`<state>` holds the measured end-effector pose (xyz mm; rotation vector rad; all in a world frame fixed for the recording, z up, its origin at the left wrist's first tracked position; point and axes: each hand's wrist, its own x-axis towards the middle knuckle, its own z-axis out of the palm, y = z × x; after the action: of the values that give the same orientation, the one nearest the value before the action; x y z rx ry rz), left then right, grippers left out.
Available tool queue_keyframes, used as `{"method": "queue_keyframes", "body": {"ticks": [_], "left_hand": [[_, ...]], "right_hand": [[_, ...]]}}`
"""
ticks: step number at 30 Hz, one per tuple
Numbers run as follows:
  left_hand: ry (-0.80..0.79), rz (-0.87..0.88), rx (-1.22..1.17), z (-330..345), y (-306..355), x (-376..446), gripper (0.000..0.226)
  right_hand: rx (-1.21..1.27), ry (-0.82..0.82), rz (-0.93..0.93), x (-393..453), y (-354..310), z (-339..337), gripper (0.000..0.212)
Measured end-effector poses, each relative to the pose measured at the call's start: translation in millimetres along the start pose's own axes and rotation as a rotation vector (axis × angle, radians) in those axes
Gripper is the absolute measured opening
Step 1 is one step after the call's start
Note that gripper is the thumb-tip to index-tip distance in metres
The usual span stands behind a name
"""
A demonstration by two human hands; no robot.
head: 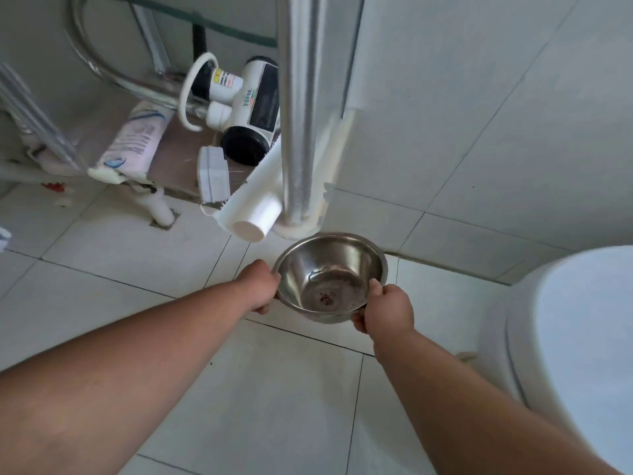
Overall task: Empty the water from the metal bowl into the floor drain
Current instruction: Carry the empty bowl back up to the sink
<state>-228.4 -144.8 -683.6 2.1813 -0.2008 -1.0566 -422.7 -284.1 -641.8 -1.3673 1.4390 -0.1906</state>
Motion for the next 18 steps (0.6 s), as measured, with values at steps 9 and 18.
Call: {"method": "queue_keyframes", "body": {"ticks": [9,18], "left_hand": [[-0.004,-0.036,0.026,-17.1,-11.0,-67.3,0.026],[-0.088,-0.232,0.123,-36.6,-4.4,-237.5,0.014]], "right_hand": [[-0.026,-0.095,0.065,-57.9,17.2,-27.5,0.035],[0.073,-0.186,0.292,-196.6,33.7,-102.3,0.031]]}}
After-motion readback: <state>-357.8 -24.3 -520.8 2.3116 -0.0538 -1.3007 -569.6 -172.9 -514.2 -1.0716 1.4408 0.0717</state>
